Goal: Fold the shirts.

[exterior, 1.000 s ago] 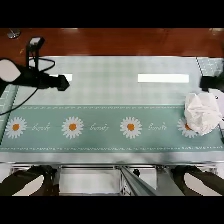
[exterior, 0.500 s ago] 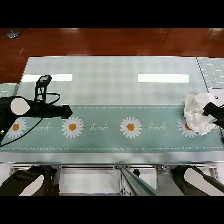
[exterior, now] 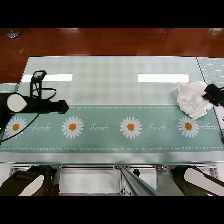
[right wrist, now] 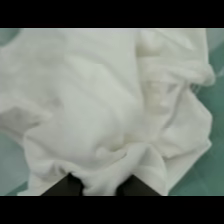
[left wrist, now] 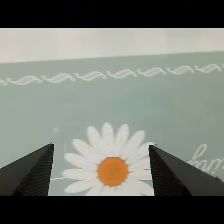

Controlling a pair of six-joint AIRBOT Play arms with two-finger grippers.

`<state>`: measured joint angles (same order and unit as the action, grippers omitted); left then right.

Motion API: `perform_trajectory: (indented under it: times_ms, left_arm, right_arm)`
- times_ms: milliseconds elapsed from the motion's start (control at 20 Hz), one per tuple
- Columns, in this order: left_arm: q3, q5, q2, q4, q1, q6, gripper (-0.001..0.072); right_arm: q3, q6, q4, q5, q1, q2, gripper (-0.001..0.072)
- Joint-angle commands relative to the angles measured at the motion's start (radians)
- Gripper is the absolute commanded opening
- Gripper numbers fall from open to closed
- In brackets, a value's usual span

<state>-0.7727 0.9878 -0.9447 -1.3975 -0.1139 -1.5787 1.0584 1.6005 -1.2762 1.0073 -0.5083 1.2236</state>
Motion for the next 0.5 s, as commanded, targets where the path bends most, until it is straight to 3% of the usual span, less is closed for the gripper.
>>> perform_trajectory:
  times_ms: [0, 200, 450]
  left_arm:
    - [-0.089, 0.184, 0.05, -0.089, 0.064, -0.005, 0.0702]
    - [0.001, 0.192, 0.232, -0.006, 0.061, -0.016, 0.0703]
    - [0.073, 0.183, 0.323, 0.095, 0.061, -0.016, 0.0702]
  right_arm:
    - [0.1, -0.08, 0.063, 0.035, 0.068, -0.162, 0.0036]
    - [0.224, -0.064, 0.064, -0.023, 0.181, -0.359, 0.0035]
    - [0.552, -0.052, 0.064, 0.024, 0.288, -0.391, 0.0035]
